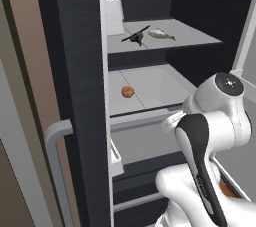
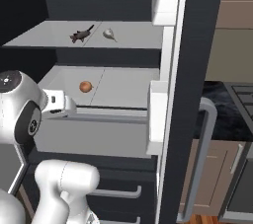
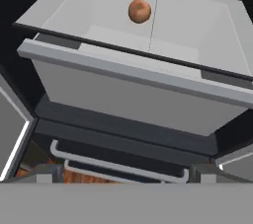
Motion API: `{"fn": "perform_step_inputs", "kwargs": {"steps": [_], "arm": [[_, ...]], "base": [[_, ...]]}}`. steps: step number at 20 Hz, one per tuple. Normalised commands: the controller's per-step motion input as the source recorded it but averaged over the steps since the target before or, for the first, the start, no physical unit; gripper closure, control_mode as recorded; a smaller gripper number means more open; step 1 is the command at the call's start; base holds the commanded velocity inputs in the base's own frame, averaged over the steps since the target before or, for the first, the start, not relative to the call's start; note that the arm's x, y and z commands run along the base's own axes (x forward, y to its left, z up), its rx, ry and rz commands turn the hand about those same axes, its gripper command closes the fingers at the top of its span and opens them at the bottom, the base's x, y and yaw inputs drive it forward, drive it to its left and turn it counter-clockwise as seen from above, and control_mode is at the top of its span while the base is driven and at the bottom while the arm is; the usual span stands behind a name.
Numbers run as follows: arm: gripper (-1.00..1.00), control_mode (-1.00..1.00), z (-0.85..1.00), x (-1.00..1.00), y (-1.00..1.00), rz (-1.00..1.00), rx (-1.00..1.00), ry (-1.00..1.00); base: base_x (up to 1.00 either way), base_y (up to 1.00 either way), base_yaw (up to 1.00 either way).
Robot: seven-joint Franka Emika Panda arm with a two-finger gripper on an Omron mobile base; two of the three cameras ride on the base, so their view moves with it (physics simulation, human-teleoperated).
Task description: Gather the onion and garlic from the fridge and place them on a tray on the dining counter. Then gather the fishs from the fridge and place them on the other tray.
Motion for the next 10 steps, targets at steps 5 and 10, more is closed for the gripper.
{"fn": "perform_step_inputs", "kwargs": {"steps": [5,10], "arm": [[-1.0,-1.0,0.1,0.75,0.12,0.07,0.0,-0.08],[-1.0,-1.0,0.1,0.7,0.28,-0.04,0.0,0.0]], "base": [[0.0,0.0,0.0],[0.0,0.0,0.0]]}}
